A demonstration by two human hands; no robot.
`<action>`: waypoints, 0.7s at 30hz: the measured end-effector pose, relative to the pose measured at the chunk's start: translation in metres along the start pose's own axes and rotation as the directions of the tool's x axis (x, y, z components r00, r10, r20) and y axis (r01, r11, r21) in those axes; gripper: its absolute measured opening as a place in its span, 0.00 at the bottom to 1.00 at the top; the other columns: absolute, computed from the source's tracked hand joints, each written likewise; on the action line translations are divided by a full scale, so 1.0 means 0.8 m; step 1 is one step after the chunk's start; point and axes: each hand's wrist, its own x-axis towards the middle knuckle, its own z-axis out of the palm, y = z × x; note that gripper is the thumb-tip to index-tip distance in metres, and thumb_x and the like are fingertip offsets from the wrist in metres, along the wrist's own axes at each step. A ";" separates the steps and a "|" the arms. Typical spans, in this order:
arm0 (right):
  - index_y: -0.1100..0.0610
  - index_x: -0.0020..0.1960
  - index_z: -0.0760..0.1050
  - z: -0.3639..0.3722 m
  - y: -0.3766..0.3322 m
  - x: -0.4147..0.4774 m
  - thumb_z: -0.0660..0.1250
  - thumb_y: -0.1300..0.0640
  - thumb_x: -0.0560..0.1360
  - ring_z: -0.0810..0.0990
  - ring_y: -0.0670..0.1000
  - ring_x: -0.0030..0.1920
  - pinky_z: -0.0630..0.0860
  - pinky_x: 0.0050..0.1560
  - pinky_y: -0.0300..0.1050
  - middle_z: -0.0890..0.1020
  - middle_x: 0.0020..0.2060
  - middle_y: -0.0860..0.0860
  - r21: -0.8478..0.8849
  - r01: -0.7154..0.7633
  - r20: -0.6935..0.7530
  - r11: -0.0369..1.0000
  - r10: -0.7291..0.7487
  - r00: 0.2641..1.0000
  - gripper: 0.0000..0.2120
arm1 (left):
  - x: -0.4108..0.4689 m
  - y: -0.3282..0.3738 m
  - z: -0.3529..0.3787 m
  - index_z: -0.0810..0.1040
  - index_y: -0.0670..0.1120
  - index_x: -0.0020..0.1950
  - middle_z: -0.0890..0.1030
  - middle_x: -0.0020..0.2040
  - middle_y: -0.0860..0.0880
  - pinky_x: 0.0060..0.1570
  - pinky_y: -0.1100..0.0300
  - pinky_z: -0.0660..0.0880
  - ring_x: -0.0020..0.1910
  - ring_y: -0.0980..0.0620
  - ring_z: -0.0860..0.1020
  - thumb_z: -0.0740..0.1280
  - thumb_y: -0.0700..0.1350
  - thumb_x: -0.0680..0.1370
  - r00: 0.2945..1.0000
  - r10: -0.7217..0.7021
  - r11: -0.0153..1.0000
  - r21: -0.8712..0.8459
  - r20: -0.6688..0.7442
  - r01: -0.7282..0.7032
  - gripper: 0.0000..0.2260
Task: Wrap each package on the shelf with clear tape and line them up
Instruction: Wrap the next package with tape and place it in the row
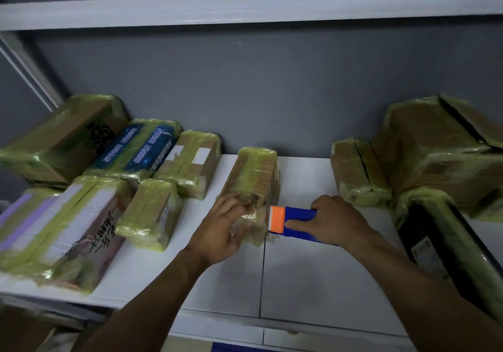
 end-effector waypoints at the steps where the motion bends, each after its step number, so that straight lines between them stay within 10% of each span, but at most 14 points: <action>1: 0.51 0.50 0.74 0.002 -0.003 0.002 0.73 0.26 0.66 0.81 0.47 0.43 0.77 0.40 0.41 0.79 0.42 0.46 -0.004 0.000 -0.004 1.000 0.000 1.000 0.30 | 0.001 0.005 0.002 0.79 0.48 0.65 0.76 0.65 0.53 0.70 0.58 0.68 0.72 0.51 0.68 0.71 0.54 0.78 1.000 -0.025 1.000 0.004 -0.015 0.026 0.18; 8: 0.51 0.42 0.71 0.019 -0.011 0.004 0.68 0.21 0.65 0.79 0.47 0.38 0.77 0.37 0.42 0.77 0.37 0.46 -0.066 -0.034 -0.031 0.997 0.032 0.999 0.32 | 0.004 0.022 0.025 0.81 0.44 0.62 0.79 0.61 0.48 0.63 0.40 0.72 0.69 0.46 0.72 0.69 0.52 0.79 0.978 -0.162 0.985 -0.074 -0.129 0.154 0.15; 21: 0.50 0.44 0.68 0.029 -0.031 -0.002 0.62 0.21 0.69 0.75 0.50 0.41 0.69 0.40 0.44 0.71 0.37 0.47 -0.251 -0.036 -0.192 0.967 -0.013 0.981 0.31 | 0.007 0.023 0.026 0.83 0.41 0.59 0.82 0.57 0.46 0.63 0.39 0.73 0.67 0.42 0.74 0.71 0.48 0.77 0.973 -0.174 0.982 -0.096 -0.151 0.161 0.14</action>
